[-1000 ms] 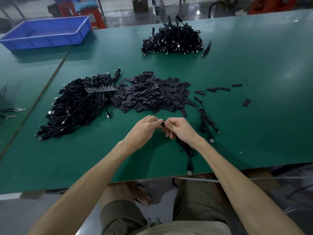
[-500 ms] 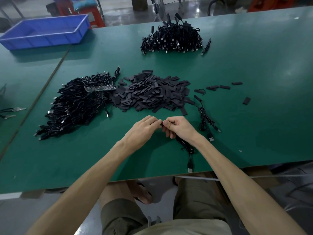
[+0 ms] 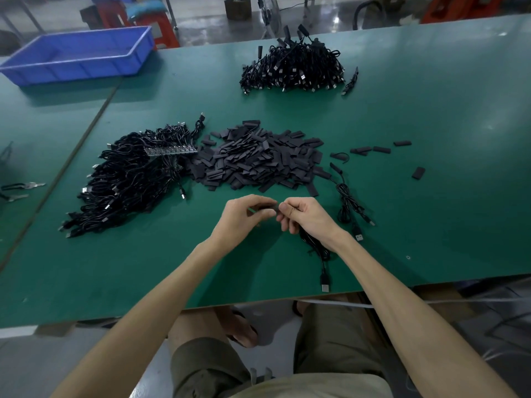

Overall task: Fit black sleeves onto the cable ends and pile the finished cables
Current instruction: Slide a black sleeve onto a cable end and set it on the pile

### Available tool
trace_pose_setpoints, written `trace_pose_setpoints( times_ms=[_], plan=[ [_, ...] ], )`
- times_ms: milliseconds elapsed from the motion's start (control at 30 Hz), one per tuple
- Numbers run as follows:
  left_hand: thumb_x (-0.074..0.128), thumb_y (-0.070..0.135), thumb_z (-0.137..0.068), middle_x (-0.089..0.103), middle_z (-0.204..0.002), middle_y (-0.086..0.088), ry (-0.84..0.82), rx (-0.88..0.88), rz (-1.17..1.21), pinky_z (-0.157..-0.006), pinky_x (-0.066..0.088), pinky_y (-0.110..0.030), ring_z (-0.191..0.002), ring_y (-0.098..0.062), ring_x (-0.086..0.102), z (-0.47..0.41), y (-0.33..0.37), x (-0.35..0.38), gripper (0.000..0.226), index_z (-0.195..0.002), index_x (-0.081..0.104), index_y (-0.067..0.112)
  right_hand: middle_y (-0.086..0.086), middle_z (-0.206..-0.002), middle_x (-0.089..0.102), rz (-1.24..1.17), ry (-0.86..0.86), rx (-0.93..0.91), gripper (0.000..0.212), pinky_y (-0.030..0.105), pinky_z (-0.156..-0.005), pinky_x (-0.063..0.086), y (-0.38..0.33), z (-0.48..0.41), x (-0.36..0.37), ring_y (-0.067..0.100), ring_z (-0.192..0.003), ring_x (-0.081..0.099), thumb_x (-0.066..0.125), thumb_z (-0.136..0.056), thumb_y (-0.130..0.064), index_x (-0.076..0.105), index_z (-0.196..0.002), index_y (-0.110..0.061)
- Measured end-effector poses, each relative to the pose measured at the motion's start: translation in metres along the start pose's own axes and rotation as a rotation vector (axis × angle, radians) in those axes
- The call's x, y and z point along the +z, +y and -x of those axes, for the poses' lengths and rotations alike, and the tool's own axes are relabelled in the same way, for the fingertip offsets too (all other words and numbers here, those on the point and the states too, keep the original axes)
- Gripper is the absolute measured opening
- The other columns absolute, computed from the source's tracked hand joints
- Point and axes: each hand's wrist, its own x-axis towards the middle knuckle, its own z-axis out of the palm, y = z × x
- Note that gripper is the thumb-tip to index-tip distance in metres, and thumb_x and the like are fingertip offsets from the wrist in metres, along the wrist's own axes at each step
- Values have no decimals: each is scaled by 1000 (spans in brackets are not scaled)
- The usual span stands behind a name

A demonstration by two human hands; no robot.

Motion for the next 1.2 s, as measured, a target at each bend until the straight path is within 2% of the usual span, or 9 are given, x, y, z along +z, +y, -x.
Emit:
trace_pose_setpoints(
  times_ms=[100,167,267,333,467,667,867,1000,1200],
  plan=[
    [77,9,-88,75,-89,-3,11,-130,375,-64,56,-28,-74,-20,69,2,-5,-2,26,-114,73,11,9,-68,66,-22,14,2,32,22,-55,45,1,-1,0,12,-52,55,53,-108,-19,67,-90,3],
    [75,8,-89,72,-87,-13,19,-169,546,-67,57,-28,-73,-21,68,7,-10,-1,26,-115,72,6,7,-67,67,-28,18,4,31,20,-54,45,2,-1,0,11,-52,56,53,-108,-20,67,-88,-1],
    [72,12,-93,73,-105,-24,15,-184,674,-76,59,-31,-80,-25,70,13,-17,0,28,-120,71,5,6,-65,67,-18,12,9,30,19,-53,46,4,-2,0,12,-52,56,54,-108,-19,67,-86,-3],
    [71,14,-94,72,-108,-26,31,-177,719,-79,59,-33,-82,-26,71,14,-21,1,28,-121,71,6,6,-65,67,-9,11,7,30,20,-53,46,5,-3,1,12,-52,56,55,-108,-18,67,-85,-4],
    [70,13,-94,73,-98,-25,37,-177,757,-79,59,-31,-80,-25,71,12,-25,-1,22,-114,74,4,6,-64,67,-1,-3,5,29,20,-53,46,5,-3,1,12,-52,56,56,-107,-17,68,-84,-4],
    [76,12,-88,72,-85,-22,-172,-216,777,-74,58,-30,-71,-25,70,9,-25,-12,11,-97,74,7,10,-70,67,-15,-90,19,25,19,-55,46,1,-3,-7,10,-53,57,55,-106,-13,68,-90,1],
    [76,5,-86,72,-82,-20,-213,-247,752,-74,57,-28,-70,-24,69,5,-28,-14,9,-95,74,6,9,-72,69,-10,-151,34,22,19,-58,48,1,-3,-13,9,-56,60,57,-105,-10,69,-95,5],
    [75,5,-89,70,-83,-19,-185,-274,774,-76,56,-27,-71,-23,65,3,-28,-12,16,-104,73,0,9,-75,71,-13,-124,38,22,21,-60,50,6,-7,-14,10,-59,62,58,-105,-13,70,-96,3],
    [71,13,-94,69,-84,-14,16,-279,735,-76,55,-25,-75,-18,63,6,-24,-4,19,-108,74,1,7,-75,72,81,-22,24,20,25,-64,54,10,-9,-4,14,-66,66,65,-102,-17,76,-94,-3]
  ],
)
